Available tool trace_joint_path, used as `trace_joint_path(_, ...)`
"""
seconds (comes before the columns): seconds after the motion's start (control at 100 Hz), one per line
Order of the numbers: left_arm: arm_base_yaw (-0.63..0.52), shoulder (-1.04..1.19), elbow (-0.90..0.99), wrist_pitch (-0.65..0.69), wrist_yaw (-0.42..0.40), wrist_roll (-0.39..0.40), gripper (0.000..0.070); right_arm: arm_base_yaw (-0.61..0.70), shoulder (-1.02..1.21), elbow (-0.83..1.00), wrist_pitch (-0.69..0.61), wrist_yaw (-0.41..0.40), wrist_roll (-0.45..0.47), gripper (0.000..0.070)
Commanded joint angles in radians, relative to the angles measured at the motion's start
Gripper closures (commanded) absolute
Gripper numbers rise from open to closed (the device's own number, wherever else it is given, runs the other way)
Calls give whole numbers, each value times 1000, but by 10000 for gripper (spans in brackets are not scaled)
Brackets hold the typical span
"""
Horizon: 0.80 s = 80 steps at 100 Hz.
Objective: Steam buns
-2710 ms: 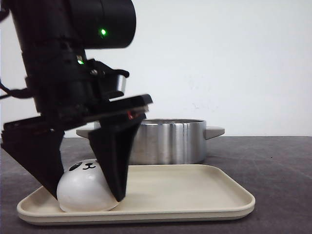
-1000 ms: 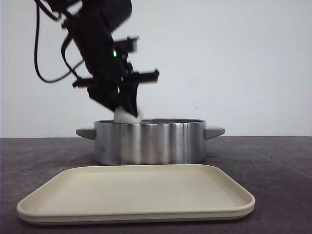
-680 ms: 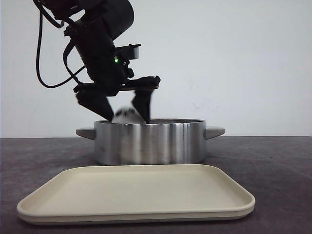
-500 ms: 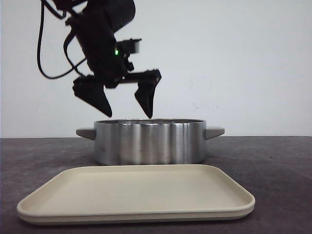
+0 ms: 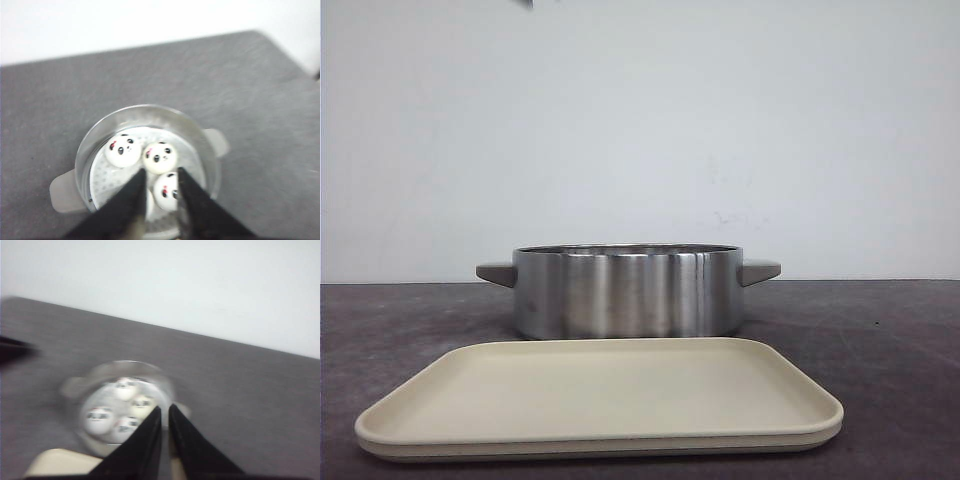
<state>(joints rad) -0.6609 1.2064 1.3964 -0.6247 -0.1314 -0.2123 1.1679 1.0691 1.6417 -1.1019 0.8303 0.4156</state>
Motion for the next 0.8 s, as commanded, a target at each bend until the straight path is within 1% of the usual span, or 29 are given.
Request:
trace_joint_path(0.0, -28, -79, 17, -32, -5, -2, 698, 24, 1, -35, 16, 45, -9, 684)
trace_joint_path(0.04, -45, -131, 14, -50, -14, -6, 698, 32, -8, -80, 50, 50, -9, 683)
trace_joint_path(0.08, -65, -183, 11, -68, -35, -18, 698, 43, -25, -142, 112, 44, -9, 683)
trace_joint_path(0.13, -89, -244, 10, -91, -65, -34, 698, 55, -48, -220, 205, 14, -9, 683)
trace_joint_path(0.18, -111, -301, 10, -114, -90, -45, 698, 65, -75, -302, 314, -37, -11, 683)
trace_joint_path(0.23, -129, -351, 10, -136, -106, -45, 698, 72, -97, -381, 430, -111, -27, 683)
trace_joint_path(0.34, -145, -443, 10, -197, -165, -47, 697, 80, -130, -522, 680, -335, -118, 683)
trace_joint_path(0.38, -144, -469, 10, -222, -188, -50, 698, 82, -131, -551, 747, -398, -146, 683)
trace_joint_path(0.42, -144, -494, 10, -249, -214, -62, 698, 83, -130, -565, 785, -439, -161, 684)
trace_joint_path(0.45, -144, -505, 10, -263, -217, -69, 698, 85, -129, -568, 798, -450, -163, 683)
trace_joint_path(0.56, -145, -540, 10, -326, -216, -109, 699, 89, -121, -568, 820, -449, -160, 684)
trace_joint_path(0.79, -145, -546, 10, -409, -216, -137, 699, 89, -125, -568, 822, -448, -162, 684)
